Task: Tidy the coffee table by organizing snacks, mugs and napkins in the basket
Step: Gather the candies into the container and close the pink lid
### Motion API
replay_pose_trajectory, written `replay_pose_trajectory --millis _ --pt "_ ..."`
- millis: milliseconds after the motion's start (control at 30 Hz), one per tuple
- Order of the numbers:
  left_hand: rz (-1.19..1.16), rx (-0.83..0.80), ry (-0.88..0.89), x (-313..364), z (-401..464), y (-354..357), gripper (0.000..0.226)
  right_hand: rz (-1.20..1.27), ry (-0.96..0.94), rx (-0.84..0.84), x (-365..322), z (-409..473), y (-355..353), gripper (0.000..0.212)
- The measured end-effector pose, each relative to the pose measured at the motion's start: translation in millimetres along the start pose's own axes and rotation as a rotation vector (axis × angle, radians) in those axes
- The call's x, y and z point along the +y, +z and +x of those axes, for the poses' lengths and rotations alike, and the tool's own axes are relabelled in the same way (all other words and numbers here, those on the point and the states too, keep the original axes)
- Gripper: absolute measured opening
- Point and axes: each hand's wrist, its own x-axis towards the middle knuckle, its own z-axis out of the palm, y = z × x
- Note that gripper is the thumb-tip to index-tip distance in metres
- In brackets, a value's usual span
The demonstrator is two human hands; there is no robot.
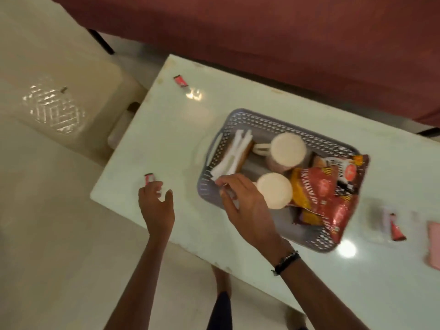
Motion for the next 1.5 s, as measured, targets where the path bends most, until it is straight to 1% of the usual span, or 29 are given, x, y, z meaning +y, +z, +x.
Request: replay_pose_trajectory --millis 100,167,200,267,300,367,400,467,567,667,767,867,967,1033,1133,1233,1367,1433,1500 --pt "0.006 0.045 -0.127 -33.4 34.0 -3.9 0.034 0.010 -0.015 -0.074 -17.0 22.6 41.2 0.019" --pt "0.035 0.006 -0.198 -44.6 49.7 -0.6 0.042 0.030 0.008 -0.109 -25.5 36.7 62.5 0.021" --pt "0.059 -0.025 -0.231 -50.4 58.7 1.1 0.041 0.041 0.012 -0.125 -29.2 46.2 75.3 0.021" --pt "0.056 -0.056 -0.286 -50.0 64.4 7.1 0.028 0.056 0.012 -0.144 -31.8 56.7 86.7 0.022" --pt "0.030 -0.063 -0.319 -50.1 68.7 8.1 0.021 0.056 0.014 -0.155 -32.1 64.0 94.0 0.022" --pt "-0.049 -0.115 -0.350 -49.9 81.2 9.8 0.016 0.044 0.017 -0.164 -31.9 82.3 107.9 0.023" --pt "-0.098 -0.159 -0.335 -48.6 89.5 10.8 0.015 0.025 0.017 -0.158 -31.4 92.8 113.4 0.023" --pt "-0.166 -0.231 -0.235 -40.7 112.9 15.0 0.017 -0.033 0.022 -0.138 -28.0 120.0 122.1 0.025" --pt "-0.176 -0.240 -0.103 -21.6 160.1 28.8 0.022 -0.177 0.035 -0.132 -19.4 170.3 130.2 0.033" --pt "-0.169 -0.313 -0.116 -8.0 197.0 45.5 0.020 -0.371 0.083 -0.173 -7.4 227.8 137.8 0.047" --pt "-0.148 -0.359 -0.142 -13.1 211.8 58.1 0.022 -0.519 0.114 -0.214 7.9 277.9 146.2 0.059" --pt "-0.160 -0.390 -0.149 -17.7 215.7 59.3 0.027 -0.633 0.116 -0.244 22.4 314.1 150.8 0.067" --pt "-0.180 -0.388 -0.135 -17.2 215.2 57.4 0.024 -0.718 0.113 -0.314 39.9 337.4 156.3 0.067" --pt "-0.184 -0.377 -0.122 -17.8 215.0 58.2 0.026 -0.750 0.062 -0.334 48.0 339.3 160.9 0.062" --pt "-0.168 -0.381 -0.108 -18.7 216.2 59.4 0.030 -0.647 0.054 -0.188 47.6 315.7 165.7 0.057" --pt "-0.159 -0.405 -0.089 -20.1 218.5 57.2 0.027 -0.632 -0.045 -0.088 40.3 273.5 169.5 0.053" --pt "-0.175 -0.445 -0.128 -18.1 219.7 54.5 0.024 -0.616 -0.093 -0.092 33.8 220.7 171.9 0.046" --pt "-0.172 -0.470 -0.158 -14.2 221.3 50.9 0.023 -0.501 -0.032 -0.117 25.9 205.2 167.2 0.036" --pt "-0.149 -0.507 -0.190 -8.7 219.7 42.8 0.021 -0.282 0.117 -0.102 14.4 191.8 153.1 0.028"
